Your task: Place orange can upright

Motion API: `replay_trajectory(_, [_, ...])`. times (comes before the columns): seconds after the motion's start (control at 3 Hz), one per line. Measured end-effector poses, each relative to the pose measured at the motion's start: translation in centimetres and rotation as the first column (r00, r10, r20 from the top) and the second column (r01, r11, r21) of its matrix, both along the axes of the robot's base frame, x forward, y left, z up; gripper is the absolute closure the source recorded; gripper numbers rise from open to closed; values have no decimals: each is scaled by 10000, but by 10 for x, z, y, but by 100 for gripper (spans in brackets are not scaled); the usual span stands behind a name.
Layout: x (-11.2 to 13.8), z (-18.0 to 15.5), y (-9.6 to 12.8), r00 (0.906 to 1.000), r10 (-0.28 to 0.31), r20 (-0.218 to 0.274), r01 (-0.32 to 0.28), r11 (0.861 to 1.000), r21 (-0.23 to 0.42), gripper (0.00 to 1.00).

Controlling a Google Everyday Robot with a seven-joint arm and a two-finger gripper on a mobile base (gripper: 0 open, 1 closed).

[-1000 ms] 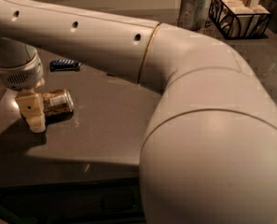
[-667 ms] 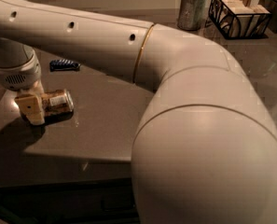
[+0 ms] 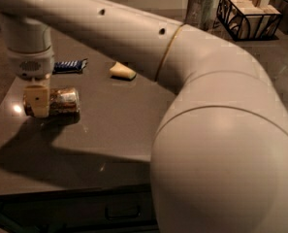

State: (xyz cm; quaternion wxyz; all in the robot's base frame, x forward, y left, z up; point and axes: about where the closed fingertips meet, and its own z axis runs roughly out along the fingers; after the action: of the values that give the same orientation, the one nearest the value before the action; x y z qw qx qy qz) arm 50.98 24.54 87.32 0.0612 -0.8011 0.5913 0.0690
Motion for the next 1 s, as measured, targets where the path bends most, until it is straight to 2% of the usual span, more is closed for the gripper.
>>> replay_trajectory(0.33, [12, 33, -29, 9973, 51, -730, 89, 9816, 1910, 100])
replay_trajectory(0.67, [18, 55, -57, 9903, 209, -1375, 361, 9162, 3991, 100])
replay_trajectory(1.0, [18, 72, -75, 9831, 237, -1813, 927, 7900, 6060, 100])
